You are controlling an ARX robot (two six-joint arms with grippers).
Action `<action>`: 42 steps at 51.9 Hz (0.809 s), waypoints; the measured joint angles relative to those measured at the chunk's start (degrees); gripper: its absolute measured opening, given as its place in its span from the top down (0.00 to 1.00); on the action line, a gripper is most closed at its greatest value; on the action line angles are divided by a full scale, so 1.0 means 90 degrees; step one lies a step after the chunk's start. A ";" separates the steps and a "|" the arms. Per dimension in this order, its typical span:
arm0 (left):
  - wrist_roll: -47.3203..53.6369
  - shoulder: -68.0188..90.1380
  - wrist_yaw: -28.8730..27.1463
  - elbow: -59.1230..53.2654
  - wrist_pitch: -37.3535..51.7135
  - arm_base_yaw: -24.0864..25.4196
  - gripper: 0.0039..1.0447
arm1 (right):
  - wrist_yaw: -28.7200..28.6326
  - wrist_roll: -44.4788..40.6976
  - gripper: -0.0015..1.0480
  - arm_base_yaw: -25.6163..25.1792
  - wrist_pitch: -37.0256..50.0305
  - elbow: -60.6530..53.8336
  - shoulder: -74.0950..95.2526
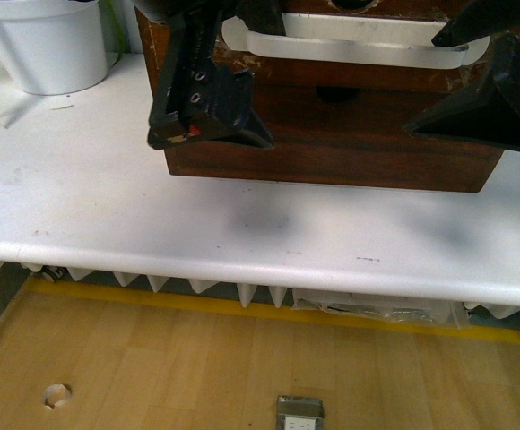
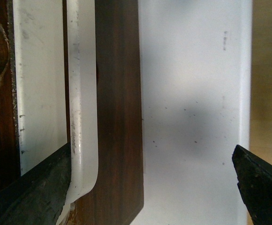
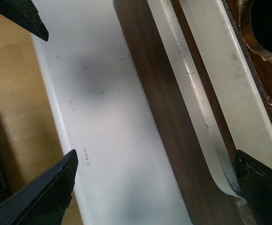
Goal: Open drawer
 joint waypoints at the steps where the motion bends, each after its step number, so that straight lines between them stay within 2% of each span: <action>1: 0.0036 -0.0036 -0.0012 -0.0017 -0.0075 -0.0007 0.06 | -0.0029 -0.0036 0.09 0.0002 -0.0073 -0.0015 -0.0032; 11: 0.0452 -0.0393 -0.0119 -0.0270 -0.0695 -0.0126 0.05 | -0.0158 -0.0420 0.09 0.0066 -0.0590 -0.0238 -0.0389; 31: 0.0474 -0.0984 -0.0010 -0.0818 -0.1030 -0.0265 0.05 | -0.0177 -0.0787 0.08 0.0255 -0.1115 -0.0639 -0.0923; 36: 0.0442 -0.1134 -0.0012 -0.0986 -0.0947 -0.0291 0.05 | -0.0172 -0.0750 0.09 0.0308 -0.1008 -0.0772 -0.1001; 42: 0.0015 -0.1377 0.0187 -0.1406 -0.0185 -0.0287 0.05 | -0.0177 -0.0265 0.09 0.0284 -0.0408 -0.1078 -0.1161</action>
